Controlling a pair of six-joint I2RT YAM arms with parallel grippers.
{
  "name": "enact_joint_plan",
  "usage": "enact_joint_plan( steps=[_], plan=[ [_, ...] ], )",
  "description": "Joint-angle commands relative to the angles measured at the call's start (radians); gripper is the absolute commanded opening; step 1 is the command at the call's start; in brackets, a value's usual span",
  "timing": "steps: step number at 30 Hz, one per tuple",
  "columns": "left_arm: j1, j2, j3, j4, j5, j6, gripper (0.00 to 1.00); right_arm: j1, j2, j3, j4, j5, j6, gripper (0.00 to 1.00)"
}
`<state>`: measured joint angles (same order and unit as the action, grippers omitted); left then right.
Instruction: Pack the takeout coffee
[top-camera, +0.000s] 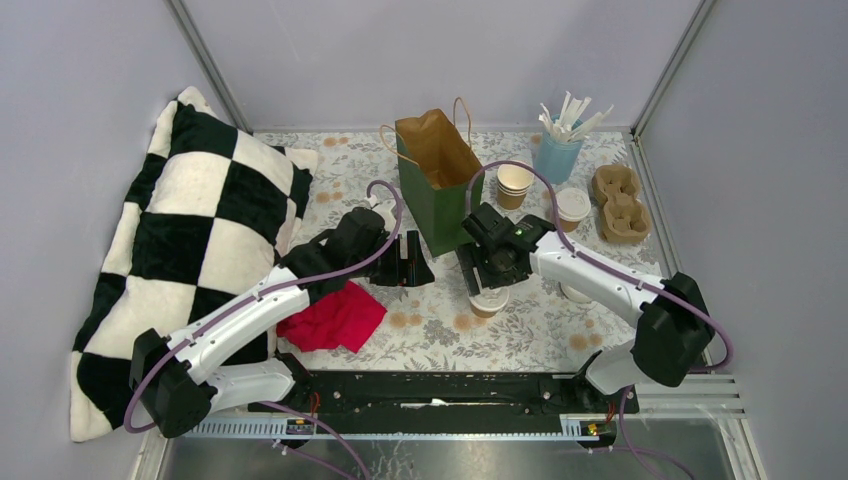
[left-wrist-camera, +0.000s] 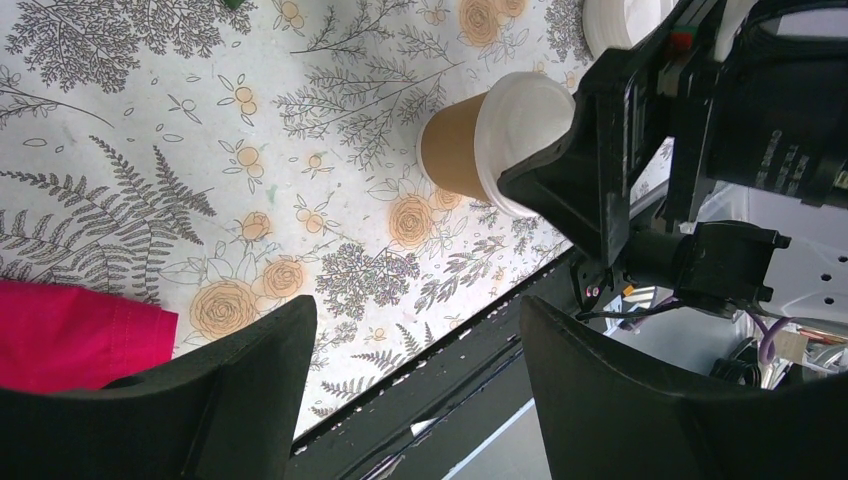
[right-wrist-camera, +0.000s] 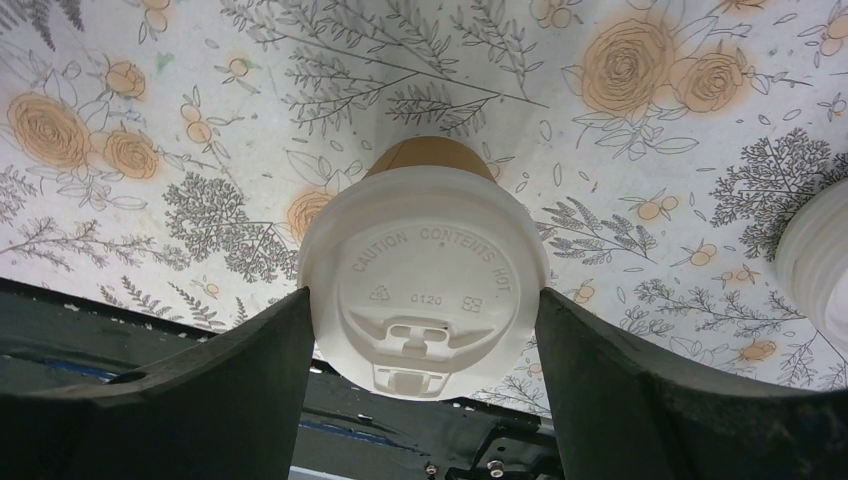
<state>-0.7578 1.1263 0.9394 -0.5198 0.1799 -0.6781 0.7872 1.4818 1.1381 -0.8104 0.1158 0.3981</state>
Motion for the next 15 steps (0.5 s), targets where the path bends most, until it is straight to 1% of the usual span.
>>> enact_joint_plan(
  steps=[1, 9, 15],
  plan=[
    [0.007, -0.025, 0.014, 0.023, 0.006, 0.008, 0.78, -0.063, 0.018, -0.055, -0.051, 0.086, 0.01, 0.8],
    [0.018, -0.019, 0.036, 0.005, 0.013, 0.027, 0.78, -0.23, -0.004, -0.06, 0.008, 0.081, -0.033, 0.8],
    [0.04, -0.006, 0.089, -0.03, 0.017, 0.067, 0.78, -0.392, 0.044, -0.024, 0.046, 0.106, -0.097, 0.8]
  ],
)
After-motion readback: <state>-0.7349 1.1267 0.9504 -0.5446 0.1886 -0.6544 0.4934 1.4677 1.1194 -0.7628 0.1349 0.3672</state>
